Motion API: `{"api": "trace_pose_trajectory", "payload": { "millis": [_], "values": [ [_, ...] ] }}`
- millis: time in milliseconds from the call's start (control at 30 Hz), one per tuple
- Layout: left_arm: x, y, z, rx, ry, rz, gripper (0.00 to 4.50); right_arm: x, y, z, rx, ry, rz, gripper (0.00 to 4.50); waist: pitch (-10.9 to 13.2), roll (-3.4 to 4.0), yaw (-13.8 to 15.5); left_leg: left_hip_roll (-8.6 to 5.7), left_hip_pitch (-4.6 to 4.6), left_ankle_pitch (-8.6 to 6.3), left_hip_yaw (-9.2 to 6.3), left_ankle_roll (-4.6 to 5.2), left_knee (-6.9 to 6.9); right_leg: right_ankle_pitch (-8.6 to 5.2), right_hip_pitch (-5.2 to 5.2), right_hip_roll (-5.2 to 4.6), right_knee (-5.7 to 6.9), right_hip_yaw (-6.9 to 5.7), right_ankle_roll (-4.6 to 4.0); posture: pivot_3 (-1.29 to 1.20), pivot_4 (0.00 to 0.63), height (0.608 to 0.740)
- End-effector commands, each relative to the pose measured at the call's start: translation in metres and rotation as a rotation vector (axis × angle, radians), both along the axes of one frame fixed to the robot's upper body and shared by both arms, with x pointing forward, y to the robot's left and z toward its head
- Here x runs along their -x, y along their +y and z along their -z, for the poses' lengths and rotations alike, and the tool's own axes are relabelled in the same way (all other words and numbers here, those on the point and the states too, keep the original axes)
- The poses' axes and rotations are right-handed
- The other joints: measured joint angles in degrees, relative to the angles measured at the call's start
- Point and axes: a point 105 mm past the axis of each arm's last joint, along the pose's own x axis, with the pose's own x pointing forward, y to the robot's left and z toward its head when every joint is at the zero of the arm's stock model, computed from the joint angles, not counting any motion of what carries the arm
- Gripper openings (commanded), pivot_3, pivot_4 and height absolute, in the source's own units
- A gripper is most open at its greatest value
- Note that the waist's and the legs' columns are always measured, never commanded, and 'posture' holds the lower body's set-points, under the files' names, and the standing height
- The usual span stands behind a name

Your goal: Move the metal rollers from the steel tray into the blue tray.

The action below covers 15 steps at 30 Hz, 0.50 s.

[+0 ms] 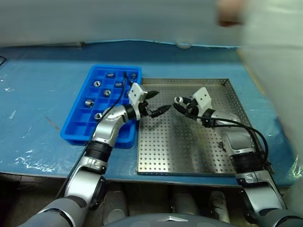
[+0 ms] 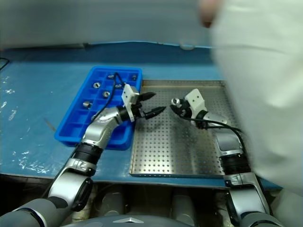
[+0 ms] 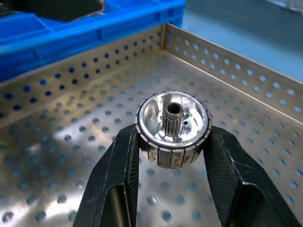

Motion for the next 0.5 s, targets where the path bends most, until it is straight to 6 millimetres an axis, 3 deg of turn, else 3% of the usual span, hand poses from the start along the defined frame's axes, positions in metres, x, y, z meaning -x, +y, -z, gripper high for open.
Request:
{"api": "trace_pose_trajectory", "payload": {
  "millis": [33,167,367,500],
  "values": [
    [-0.007,0.047,-0.025,0.136,-0.050,-0.172,4.50,-0.006,0.025,-0.025,-0.024,-0.089,-0.077,1.58,0.00,-0.01,-0.22,0.00,0.00,0.00,0.00,0.00,0.00,0.00,-0.01,0.00,0.00,0.01,0.00,-0.11,0.150,0.740],
    [0.002,0.087,-0.028,0.175,-0.025,-0.241,4.50,-0.012,0.054,-0.044,-0.074,-0.133,-0.158,1.58,0.02,-0.02,0.02,0.00,-0.03,0.02,0.00,-0.04,-0.08,0.00,-0.09,0.02,0.01,0.00,-0.01,-0.07,0.150,0.740],
    [0.023,0.128,-0.012,0.009,-0.023,-0.338,4.50,-0.016,0.106,-0.065,-0.109,-0.182,-0.306,1.58,0.04,-0.06,0.58,0.03,-0.07,0.13,-0.01,-0.22,-0.46,-0.06,-0.24,0.05,0.00,-0.11,-0.11,0.05,0.150,0.740],
    [0.032,0.144,-0.006,-0.044,-0.033,-0.410,4.50,-0.027,0.140,-0.060,-0.051,-0.118,-0.337,1.58,0.04,-0.07,0.62,0.04,-0.06,0.20,-0.02,-0.33,-0.64,-0.09,-0.30,0.06,0.01,-0.15,-0.16,0.11,0.150,0.740]
  ]
}}
